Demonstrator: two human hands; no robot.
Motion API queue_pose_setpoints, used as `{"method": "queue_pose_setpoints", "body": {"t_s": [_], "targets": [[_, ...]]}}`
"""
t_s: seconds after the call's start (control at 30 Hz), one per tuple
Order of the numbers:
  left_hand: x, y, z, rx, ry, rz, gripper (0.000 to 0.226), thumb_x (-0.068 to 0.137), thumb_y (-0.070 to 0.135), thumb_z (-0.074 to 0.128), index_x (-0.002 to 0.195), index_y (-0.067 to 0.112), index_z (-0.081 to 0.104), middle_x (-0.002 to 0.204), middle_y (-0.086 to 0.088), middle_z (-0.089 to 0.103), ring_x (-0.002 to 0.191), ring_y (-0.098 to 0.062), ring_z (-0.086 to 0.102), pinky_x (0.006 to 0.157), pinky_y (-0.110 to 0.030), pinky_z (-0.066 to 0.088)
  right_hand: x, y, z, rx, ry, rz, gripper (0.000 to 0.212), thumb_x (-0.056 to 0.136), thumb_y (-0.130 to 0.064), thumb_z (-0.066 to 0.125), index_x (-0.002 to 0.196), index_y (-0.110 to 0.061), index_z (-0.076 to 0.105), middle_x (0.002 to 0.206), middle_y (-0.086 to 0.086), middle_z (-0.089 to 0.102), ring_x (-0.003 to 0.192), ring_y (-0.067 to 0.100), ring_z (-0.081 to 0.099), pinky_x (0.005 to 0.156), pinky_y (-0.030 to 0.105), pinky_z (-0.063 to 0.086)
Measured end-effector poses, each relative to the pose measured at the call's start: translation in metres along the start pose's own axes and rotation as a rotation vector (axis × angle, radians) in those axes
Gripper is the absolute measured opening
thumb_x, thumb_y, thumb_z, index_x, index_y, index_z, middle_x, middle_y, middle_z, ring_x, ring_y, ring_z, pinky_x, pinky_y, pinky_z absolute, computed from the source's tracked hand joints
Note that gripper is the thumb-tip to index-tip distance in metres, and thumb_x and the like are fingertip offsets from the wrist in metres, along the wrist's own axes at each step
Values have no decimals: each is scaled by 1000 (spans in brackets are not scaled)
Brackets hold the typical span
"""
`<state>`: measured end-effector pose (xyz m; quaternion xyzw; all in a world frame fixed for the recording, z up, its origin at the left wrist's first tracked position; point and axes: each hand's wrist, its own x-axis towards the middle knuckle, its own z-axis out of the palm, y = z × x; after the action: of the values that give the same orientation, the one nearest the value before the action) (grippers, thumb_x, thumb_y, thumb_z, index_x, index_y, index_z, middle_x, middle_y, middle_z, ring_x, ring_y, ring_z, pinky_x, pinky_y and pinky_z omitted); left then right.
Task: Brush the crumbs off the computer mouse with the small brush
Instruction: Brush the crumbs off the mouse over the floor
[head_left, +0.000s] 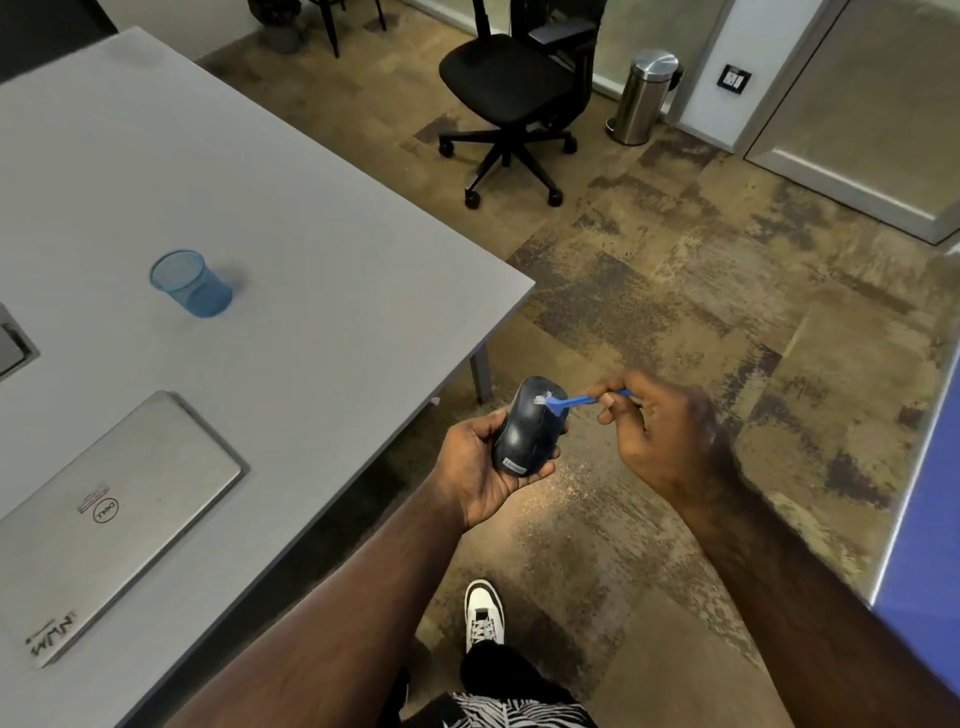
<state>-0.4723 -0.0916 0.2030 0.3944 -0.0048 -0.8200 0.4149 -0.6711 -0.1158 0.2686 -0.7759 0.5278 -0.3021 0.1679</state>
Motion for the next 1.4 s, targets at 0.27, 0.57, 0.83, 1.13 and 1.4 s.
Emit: {"method": "queue_pose_setpoints", "body": {"t_s": [0.27,0.57,0.83,1.13,1.4], "targets": [[-2,1,1,1,-31,-12,49,97,24,31,135,0,49,127,-30,56,91,-36,62,71,-40,56,8,-1,-7,-4,-31,-7,18,89,-5,63,96,-20,70,69,-3,71,58,14,68,47,30,56],[-4,2,2,2,-40,-26,50,97,25,30,137,1,48,138,-32,49,92,-35,62,71,-39,57,12,0,-8,21,0,40,17,91,-8,63,99,-20,71,70,-3,72,60,13,69,50,26,55],[-7,0,5,27,-55,-13,48,97,27,32,133,1,52,127,-30,57,89,-34,63,69,-38,57,12,-8,-2,43,-25,-32,20,89,-4,64,98,-20,71,71,-4,72,61,11,68,54,18,51],[-10,0,7,28,-66,-5,48,97,26,31,133,1,51,125,-30,57,89,-35,62,68,-38,57,11,-7,-6,33,-32,-15,18,90,-5,63,98,-20,71,71,-3,72,61,11,68,52,21,52],[-6,-1,4,-74,-6,26,48,97,27,29,126,-2,54,118,-29,60,88,-37,61,69,-38,58,0,-5,-13,57,-70,-97,14,86,-5,63,93,-14,71,73,-7,71,62,13,69,48,30,55]]}}
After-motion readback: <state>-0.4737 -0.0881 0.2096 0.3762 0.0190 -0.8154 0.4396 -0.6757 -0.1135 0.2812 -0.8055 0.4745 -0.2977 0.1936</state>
